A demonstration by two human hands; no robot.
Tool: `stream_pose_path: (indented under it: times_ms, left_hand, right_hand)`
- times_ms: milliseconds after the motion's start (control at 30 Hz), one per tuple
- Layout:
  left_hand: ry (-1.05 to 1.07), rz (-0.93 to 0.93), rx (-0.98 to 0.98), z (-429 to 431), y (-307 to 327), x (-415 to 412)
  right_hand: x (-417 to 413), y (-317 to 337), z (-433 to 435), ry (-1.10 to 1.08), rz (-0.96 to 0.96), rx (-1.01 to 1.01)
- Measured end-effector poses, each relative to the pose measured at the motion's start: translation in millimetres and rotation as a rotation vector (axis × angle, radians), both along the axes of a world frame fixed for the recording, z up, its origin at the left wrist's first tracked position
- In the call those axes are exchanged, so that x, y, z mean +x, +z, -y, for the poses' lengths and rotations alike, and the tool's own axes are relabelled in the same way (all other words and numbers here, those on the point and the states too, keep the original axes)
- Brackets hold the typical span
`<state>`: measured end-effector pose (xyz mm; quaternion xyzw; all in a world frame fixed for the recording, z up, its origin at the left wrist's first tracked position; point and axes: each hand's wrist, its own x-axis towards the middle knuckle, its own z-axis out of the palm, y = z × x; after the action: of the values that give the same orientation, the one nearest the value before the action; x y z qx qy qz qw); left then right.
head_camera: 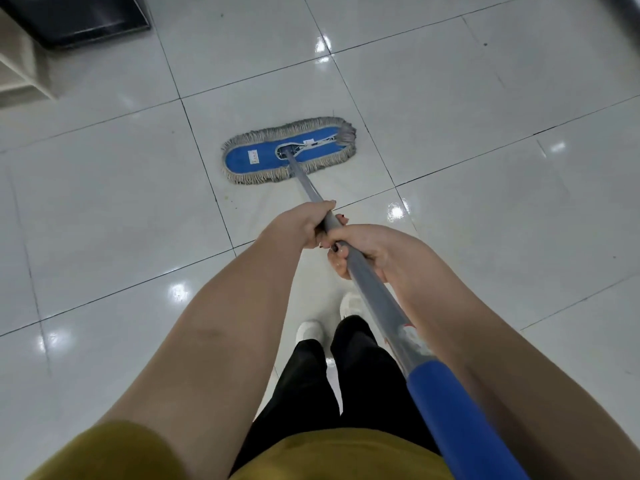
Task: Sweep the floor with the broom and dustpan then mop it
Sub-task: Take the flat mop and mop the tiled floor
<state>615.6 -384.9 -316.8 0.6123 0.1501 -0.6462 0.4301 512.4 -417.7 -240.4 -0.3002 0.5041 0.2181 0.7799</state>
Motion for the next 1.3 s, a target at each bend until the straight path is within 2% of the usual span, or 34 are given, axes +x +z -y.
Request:
stream_pose_path:
  times_ms: [433,867,1067,1300]
  left_hand:
    - [-0.121,-0.058,0.045,-95,3,-102]
    - [-0.155,-0.054,0.036,-190,10,-275]
    - [-0.122,-0.039,0.051,-204,0,-294]
    - [-0.022,0.071,0.080,-194,-13,-266]
  right_hand:
    - [-112,10,-87,0.065,-0.011,0.007]
    - [-289,11,-169,0.184,-0.040,0.031]
    - [-305,1,-182,0.196,-0.035,0.010]
    - [-267,-14,-174,0.233,-0.069,-0.036]
